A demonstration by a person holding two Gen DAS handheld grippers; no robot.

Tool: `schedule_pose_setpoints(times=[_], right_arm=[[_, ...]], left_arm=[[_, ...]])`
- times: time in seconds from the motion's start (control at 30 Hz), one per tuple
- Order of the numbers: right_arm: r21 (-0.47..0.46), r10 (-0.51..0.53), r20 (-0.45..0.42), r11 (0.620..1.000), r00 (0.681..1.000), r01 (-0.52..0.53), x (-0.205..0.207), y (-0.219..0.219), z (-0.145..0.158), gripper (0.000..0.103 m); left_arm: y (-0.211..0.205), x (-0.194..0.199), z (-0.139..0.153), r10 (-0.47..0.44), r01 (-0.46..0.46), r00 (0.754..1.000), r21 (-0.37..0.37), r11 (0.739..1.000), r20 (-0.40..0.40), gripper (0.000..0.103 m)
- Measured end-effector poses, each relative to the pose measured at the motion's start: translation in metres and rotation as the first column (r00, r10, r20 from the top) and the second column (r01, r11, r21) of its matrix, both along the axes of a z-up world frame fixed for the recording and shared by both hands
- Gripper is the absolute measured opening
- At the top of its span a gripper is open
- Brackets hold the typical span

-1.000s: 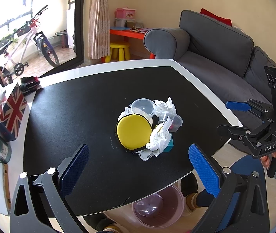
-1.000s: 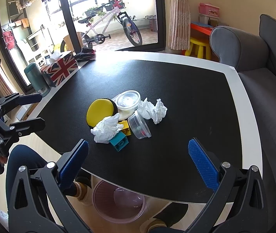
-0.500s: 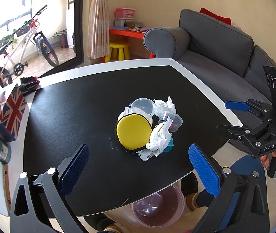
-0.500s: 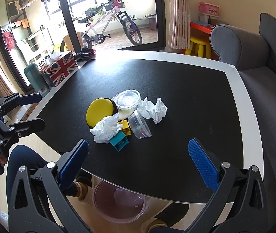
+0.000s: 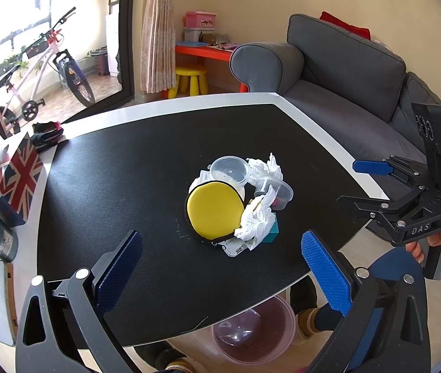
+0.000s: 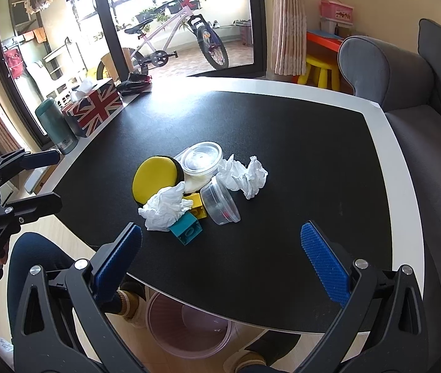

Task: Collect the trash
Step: 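Reach the right gripper to the small clear plastic cup and grasp it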

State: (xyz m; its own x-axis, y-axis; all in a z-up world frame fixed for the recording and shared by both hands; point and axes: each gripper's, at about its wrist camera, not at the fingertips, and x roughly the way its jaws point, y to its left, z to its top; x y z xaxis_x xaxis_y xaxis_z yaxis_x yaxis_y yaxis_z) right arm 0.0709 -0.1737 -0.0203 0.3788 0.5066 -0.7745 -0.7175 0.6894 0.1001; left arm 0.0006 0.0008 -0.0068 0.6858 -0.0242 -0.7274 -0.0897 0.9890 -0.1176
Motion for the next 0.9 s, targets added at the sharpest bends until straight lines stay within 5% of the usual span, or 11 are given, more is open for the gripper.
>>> schedule_pose_setpoints(times=[0.53,0.6,0.83,0.9], right_arm=[[-0.183,0.134,-0.011,0.974,0.991,-0.133,0.042,0.043,-0.037,0.099],[-0.193,0.141,-0.022,0.971,0.99,-0.142,0.045,0.047,-0.041,0.084],[-0.186,0.171,-0.092,0.965,0.981,-0.186,0.051,0.054,-0.056,0.061],[-0.178,0.174,-0.118,0.965,0.978,-0.194,0.053,0.055,-0.059,0.048]], left_arm=[[0.007,-0.001,-0.005,0.013,-0.013,1.0,-0.004,1.0,-0.015,0.098],[0.008,-0.001,-0.006,0.014,-0.014,1.0,-0.004,1.0,-0.018,0.098],[0.01,0.0,-0.009,0.019,-0.019,0.999,-0.008,1.0,-0.027,0.098],[0.011,0.0,-0.01,0.019,-0.019,0.999,-0.01,1.0,-0.027,0.098]])
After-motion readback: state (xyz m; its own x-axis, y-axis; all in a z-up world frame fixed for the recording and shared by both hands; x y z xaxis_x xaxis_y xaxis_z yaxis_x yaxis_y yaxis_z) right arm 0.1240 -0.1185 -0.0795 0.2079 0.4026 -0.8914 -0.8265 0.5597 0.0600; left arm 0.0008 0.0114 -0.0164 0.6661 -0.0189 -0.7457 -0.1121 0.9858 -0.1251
